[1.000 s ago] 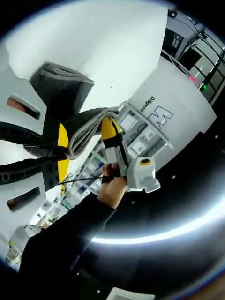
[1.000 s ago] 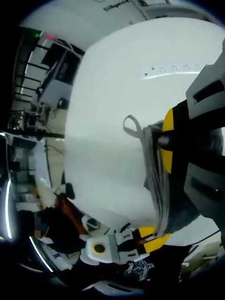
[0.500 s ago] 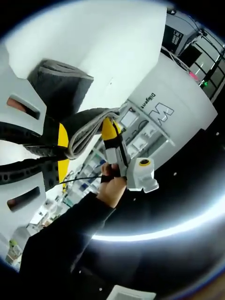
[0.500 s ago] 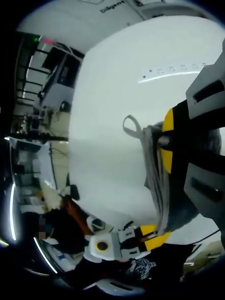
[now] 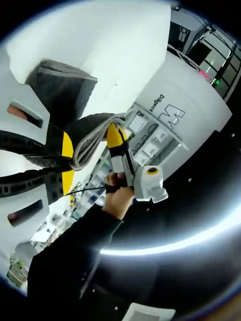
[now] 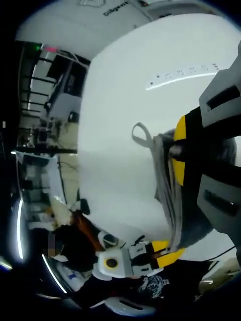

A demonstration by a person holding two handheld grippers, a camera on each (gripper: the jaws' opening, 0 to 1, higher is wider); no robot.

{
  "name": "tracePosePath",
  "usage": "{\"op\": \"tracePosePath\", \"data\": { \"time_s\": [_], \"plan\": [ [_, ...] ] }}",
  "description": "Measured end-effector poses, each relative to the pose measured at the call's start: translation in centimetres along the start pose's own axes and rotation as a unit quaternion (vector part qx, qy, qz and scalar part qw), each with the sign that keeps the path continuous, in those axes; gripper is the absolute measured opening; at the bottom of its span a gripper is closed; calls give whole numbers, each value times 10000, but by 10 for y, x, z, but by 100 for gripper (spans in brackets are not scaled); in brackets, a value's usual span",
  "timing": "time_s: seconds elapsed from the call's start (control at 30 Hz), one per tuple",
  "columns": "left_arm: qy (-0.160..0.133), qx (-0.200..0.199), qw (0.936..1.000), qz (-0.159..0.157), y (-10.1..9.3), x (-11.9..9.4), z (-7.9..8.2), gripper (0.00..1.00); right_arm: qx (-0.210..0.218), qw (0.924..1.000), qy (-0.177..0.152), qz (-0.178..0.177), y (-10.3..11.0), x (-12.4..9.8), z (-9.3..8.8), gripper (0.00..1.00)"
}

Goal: Open the folded towel by lifting each exposed corner and separating the folded layers until the towel lies flat within the target outline without major curled edges

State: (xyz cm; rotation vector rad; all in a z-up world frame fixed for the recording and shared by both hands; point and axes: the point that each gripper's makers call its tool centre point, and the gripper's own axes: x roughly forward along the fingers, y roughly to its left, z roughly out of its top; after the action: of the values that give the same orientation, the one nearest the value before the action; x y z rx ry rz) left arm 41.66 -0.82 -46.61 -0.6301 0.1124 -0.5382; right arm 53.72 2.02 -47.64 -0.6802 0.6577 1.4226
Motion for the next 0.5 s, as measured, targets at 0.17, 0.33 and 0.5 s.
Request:
{"op": "tracePosePath", "data": {
  "time_s": [0.17,0.33,0.5],
  "plan": [
    [16,51,10000,-21,-3,1,-2,4,13,10000,-7,-48,-1,-4,-4,7],
    [47,108,9999,-58,-5,2,-4,4,26,10000,-10,-54,-7,-7,-4,7],
    [98,165,9998,-98,-7,4,-4,4,43,9999,-24,-93,-5,-12,-8,7]
  ]
}}
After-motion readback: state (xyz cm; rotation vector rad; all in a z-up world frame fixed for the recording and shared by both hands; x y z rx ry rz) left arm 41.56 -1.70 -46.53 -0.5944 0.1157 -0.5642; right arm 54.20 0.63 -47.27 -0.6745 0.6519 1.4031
